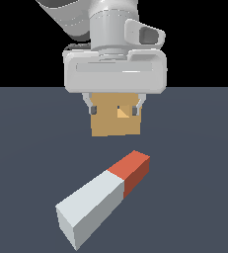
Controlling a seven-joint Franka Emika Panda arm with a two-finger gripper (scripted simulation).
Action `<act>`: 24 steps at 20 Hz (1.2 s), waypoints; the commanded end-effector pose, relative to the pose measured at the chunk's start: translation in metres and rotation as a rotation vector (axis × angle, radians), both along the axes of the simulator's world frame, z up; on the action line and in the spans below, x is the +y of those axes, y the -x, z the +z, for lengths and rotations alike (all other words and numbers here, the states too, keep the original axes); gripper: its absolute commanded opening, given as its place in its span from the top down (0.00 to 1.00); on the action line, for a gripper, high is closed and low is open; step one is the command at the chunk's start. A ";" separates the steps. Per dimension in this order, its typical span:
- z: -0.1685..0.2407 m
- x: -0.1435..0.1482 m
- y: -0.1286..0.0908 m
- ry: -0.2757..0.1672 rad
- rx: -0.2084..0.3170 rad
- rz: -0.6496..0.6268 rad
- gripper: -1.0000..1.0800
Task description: Insert the peg into the horizontal hole in a box.
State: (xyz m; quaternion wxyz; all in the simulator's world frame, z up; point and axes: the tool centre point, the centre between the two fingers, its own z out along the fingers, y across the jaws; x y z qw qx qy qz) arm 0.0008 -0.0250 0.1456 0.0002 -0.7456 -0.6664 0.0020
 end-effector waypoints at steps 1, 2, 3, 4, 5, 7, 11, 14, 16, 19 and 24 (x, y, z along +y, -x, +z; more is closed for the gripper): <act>-0.008 -0.014 0.000 0.001 0.000 -0.065 0.04; -0.012 -0.021 0.000 0.001 0.000 -0.097 0.04; -0.016 -0.028 0.000 0.001 -0.001 -0.132 0.04; -0.021 -0.036 0.001 0.001 -0.001 -0.170 0.04; -0.026 -0.045 0.002 0.001 -0.001 -0.210 0.04; -0.036 -0.062 0.005 0.001 -0.002 -0.294 0.04; -0.053 -0.090 0.014 0.001 -0.003 -0.433 0.04; -0.063 -0.105 0.021 0.001 -0.004 -0.511 0.04; -0.068 -0.113 0.025 0.000 -0.004 -0.550 0.04; -0.072 -0.119 0.029 0.000 -0.004 -0.588 0.04; -0.074 -0.120 0.030 0.000 -0.003 -0.593 0.04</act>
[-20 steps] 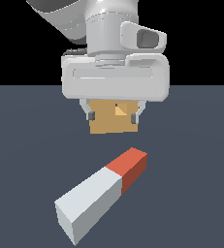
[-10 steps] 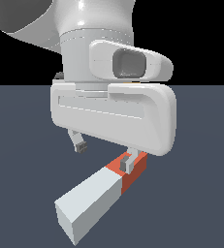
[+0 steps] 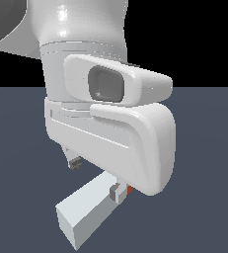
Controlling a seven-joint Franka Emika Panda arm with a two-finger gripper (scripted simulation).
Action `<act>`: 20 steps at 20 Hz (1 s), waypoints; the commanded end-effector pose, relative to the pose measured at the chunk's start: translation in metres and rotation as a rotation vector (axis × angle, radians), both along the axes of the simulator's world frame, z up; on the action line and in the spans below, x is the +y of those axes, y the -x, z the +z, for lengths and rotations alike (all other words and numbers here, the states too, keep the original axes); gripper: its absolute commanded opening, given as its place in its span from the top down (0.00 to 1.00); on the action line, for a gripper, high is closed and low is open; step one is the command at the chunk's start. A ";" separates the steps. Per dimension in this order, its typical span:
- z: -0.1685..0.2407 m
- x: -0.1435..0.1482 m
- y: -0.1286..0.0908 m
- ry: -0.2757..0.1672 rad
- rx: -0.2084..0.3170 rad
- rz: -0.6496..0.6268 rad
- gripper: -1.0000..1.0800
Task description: Insert the peg into the horizontal hole in a box.
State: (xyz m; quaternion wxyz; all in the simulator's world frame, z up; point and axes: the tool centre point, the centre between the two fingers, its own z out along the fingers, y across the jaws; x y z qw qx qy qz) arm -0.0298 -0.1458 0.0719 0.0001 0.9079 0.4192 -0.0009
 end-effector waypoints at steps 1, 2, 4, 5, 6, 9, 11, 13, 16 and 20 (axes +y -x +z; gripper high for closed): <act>-0.001 0.000 0.000 0.000 0.000 0.001 0.04; -0.003 0.000 0.000 0.000 0.000 0.000 0.04; -0.008 0.001 0.000 0.000 -0.001 0.000 0.04; -0.012 0.000 0.000 0.000 -0.001 -0.001 0.04; -0.016 0.000 0.001 0.000 -0.001 -0.002 0.04; -0.032 0.000 0.001 -0.001 -0.001 -0.004 0.04; -0.041 0.000 0.002 -0.001 -0.001 -0.006 0.04; -0.047 0.000 0.001 -0.001 -0.001 -0.006 0.04; -0.050 0.000 0.001 -0.001 -0.001 -0.007 0.04; -0.051 0.000 0.001 -0.001 -0.001 -0.007 1.00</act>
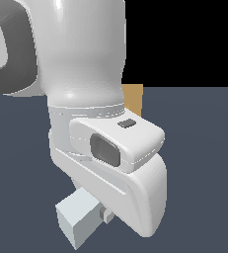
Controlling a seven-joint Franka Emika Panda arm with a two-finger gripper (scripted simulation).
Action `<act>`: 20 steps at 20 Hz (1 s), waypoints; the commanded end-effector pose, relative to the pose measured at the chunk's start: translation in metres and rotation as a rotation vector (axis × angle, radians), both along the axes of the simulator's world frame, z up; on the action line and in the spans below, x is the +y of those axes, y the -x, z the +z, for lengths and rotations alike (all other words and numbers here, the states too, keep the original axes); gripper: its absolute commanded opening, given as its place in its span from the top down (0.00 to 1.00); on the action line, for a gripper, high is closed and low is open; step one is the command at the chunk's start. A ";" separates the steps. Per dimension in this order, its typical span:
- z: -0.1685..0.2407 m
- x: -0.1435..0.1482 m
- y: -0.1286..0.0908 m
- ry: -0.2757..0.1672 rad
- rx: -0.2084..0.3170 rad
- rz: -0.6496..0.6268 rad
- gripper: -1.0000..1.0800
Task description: Insert the peg into the horizontal hole in a box.
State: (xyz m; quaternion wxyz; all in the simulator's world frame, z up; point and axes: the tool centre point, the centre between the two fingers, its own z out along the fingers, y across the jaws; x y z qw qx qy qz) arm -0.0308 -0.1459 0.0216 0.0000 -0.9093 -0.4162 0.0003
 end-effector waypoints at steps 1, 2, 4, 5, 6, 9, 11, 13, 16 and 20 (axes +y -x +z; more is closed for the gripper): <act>0.000 0.000 0.000 0.000 0.000 0.000 1.00; 0.000 0.000 0.000 0.000 0.000 0.000 1.00; 0.000 0.000 0.000 0.000 0.000 0.000 1.00; 0.000 0.000 0.000 0.000 0.000 0.000 1.00; 0.000 0.000 0.000 0.000 0.000 0.000 1.00; 0.000 0.000 0.000 0.000 -0.001 0.001 1.00; 0.001 0.001 -0.002 0.000 -0.001 0.012 1.00; 0.003 0.004 -0.006 0.000 -0.001 0.033 1.00; 0.008 0.012 -0.016 0.001 0.000 0.085 1.00; 0.018 0.030 -0.034 0.002 0.000 0.192 1.00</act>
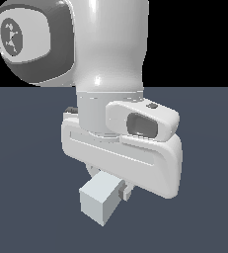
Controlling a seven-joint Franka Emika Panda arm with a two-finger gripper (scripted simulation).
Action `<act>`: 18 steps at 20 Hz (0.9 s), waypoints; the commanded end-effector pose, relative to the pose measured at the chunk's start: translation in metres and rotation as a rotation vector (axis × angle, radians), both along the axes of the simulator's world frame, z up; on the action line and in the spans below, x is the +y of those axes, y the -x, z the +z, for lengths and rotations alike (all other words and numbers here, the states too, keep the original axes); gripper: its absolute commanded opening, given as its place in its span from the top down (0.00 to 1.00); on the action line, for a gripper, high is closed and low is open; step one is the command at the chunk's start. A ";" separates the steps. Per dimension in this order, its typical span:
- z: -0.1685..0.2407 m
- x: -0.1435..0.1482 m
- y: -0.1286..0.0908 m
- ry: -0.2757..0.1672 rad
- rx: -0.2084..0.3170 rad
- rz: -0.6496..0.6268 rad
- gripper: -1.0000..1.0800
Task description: Insert the peg into the horizontal hole in a box.
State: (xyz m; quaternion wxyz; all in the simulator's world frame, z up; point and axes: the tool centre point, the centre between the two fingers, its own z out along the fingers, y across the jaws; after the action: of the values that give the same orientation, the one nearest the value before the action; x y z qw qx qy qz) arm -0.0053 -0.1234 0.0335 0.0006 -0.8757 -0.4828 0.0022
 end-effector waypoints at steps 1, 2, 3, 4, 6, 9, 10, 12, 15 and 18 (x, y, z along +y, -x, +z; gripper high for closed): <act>0.009 0.014 -0.014 0.001 -0.005 0.076 1.00; 0.013 0.020 -0.019 0.001 -0.005 0.112 1.00; 0.016 0.027 -0.025 0.001 -0.005 0.150 1.00; 0.020 0.035 -0.031 0.001 -0.005 0.191 1.00; 0.028 0.053 -0.041 0.001 -0.005 0.277 1.00; 0.039 0.079 -0.053 0.001 -0.005 0.397 1.00; 0.042 0.088 -0.056 0.000 -0.004 0.435 1.00; 0.048 0.104 -0.061 0.000 -0.004 0.504 1.00; 0.056 0.124 -0.065 -0.001 -0.004 0.589 1.00; 0.061 0.139 -0.067 -0.001 -0.004 0.650 1.00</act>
State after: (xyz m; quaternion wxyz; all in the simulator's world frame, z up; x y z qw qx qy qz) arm 0.0593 0.0085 0.0896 0.0008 -0.6875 -0.7262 0.0012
